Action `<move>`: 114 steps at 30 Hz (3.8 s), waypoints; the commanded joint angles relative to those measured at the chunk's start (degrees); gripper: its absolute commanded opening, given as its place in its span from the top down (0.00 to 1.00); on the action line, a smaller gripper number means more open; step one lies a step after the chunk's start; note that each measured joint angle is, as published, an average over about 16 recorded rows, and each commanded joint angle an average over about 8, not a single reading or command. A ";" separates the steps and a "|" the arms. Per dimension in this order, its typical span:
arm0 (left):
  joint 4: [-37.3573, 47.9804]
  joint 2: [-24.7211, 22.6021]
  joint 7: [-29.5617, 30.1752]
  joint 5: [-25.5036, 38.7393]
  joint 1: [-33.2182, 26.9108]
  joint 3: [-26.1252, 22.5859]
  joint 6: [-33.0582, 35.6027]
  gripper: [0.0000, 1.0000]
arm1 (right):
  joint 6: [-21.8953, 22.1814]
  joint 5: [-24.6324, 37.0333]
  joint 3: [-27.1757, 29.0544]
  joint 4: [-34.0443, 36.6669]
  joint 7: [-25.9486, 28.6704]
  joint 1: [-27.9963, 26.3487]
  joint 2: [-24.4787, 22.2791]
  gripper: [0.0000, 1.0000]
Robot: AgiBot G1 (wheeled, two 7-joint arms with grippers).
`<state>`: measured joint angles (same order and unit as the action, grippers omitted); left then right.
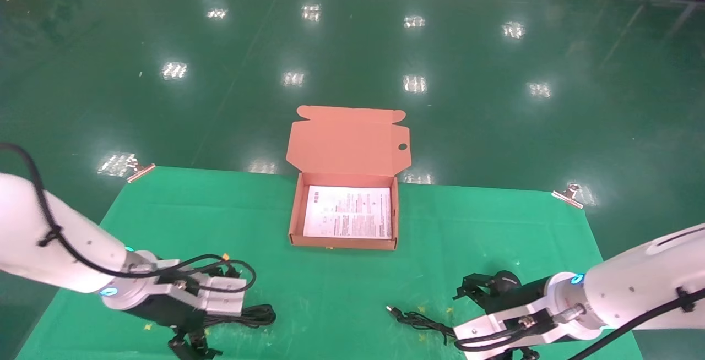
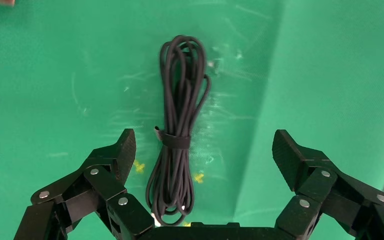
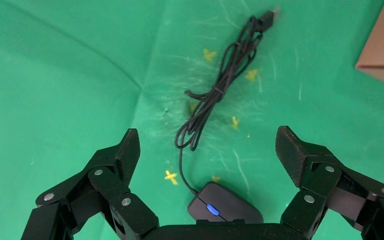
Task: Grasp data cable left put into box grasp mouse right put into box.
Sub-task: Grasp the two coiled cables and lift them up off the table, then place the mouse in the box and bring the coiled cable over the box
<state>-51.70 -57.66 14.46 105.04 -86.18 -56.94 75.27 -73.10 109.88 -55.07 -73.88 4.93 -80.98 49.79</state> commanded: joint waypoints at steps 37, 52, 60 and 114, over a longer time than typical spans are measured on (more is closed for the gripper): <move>31.01 -8.74 -7.64 -3.65 -0.87 3.01 -9.02 1.00 | 7.90 2.61 -1.40 24.79 -1.73 0.86 12.35 1.00; 30.19 -8.47 -7.37 -3.60 -0.76 2.95 -8.77 1.00 | 7.62 2.45 -1.30 24.00 -1.60 0.81 11.97 1.00; 30.02 -8.43 -7.33 -3.58 -0.74 2.92 -8.74 1.00 | 7.56 2.42 -1.27 23.84 -1.57 0.79 11.90 1.00; 3.84 -6.45 -3.12 5.98 -16.12 4.35 -21.98 1.00 | 21.47 -0.83 9.97 19.26 -7.81 -22.58 14.76 1.00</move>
<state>-47.49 -63.90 11.22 110.72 -102.22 -52.56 53.70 -51.99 108.91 -45.11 -54.44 -3.21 -103.45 64.28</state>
